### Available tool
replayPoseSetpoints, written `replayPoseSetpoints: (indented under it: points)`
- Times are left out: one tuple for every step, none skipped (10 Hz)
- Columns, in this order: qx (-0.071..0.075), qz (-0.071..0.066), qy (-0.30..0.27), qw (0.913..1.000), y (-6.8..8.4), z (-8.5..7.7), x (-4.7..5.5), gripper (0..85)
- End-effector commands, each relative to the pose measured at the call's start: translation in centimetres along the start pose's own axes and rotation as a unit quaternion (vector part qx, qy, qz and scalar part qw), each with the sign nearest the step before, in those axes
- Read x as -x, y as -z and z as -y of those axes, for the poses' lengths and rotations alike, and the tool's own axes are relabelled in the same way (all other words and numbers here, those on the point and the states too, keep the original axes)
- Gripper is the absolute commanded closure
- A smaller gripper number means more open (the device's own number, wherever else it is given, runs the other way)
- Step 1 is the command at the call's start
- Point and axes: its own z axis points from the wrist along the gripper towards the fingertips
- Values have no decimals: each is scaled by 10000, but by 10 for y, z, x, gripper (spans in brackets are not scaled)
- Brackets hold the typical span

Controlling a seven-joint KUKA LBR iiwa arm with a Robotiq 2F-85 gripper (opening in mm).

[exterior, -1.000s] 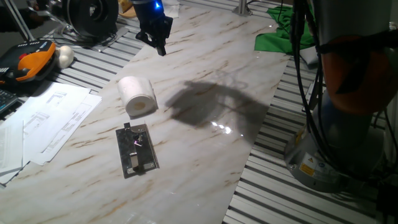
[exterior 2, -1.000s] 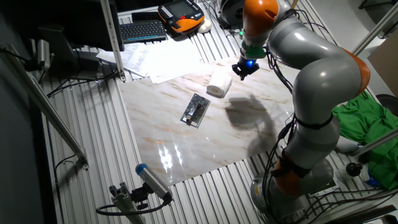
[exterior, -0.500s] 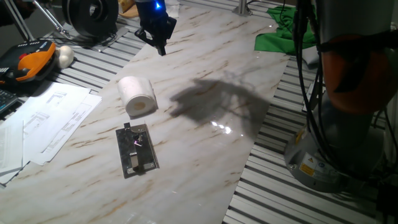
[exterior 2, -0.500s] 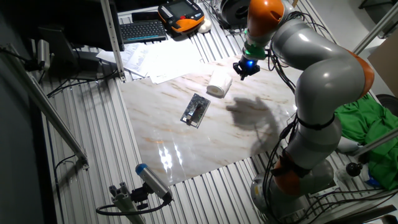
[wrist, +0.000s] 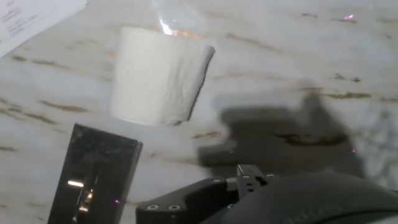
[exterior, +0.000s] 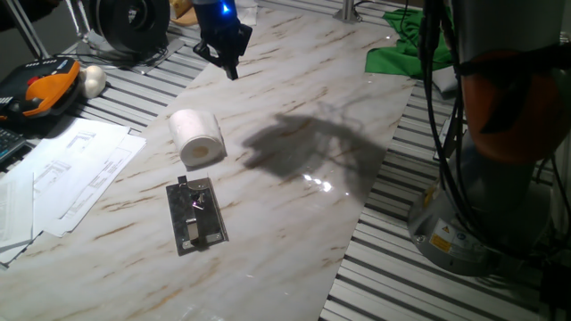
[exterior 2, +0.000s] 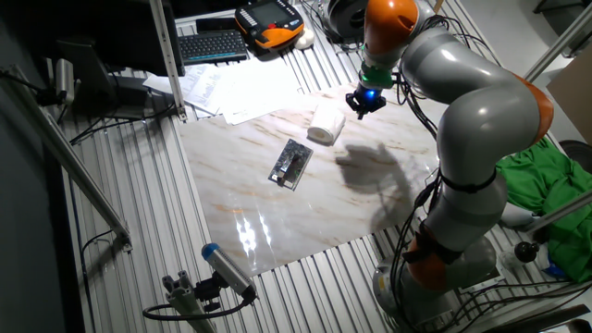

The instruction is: Put the toilet paper on its holder

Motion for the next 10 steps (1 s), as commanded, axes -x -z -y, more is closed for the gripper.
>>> replayPoseSetpoints:
  points:
    - [6, 26, 353, 9994, 0, 0, 0, 850]
    - [61, -25, 476, 9988, 0, 0, 0, 850]
    - [183, -134, 419, 9989, 0, 0, 0, 850]
    - [155, -119, 254, 9995, 0, 0, 0, 850]
    - [106, -96, 40, 9999, 0, 0, 0, 850]
    - [181, -149, -277, 9993, 0, 0, 0, 850]
    - [119, -135, -500, 9986, 0, 0, 0, 680]
    - [163, -110, -765, 9969, -1, -1, 1, 510]
    - [179, -78, -880, 9959, -6, -7, 4, 510]
    - [118, -32, -1042, 9945, -9, -13, 8, 510]
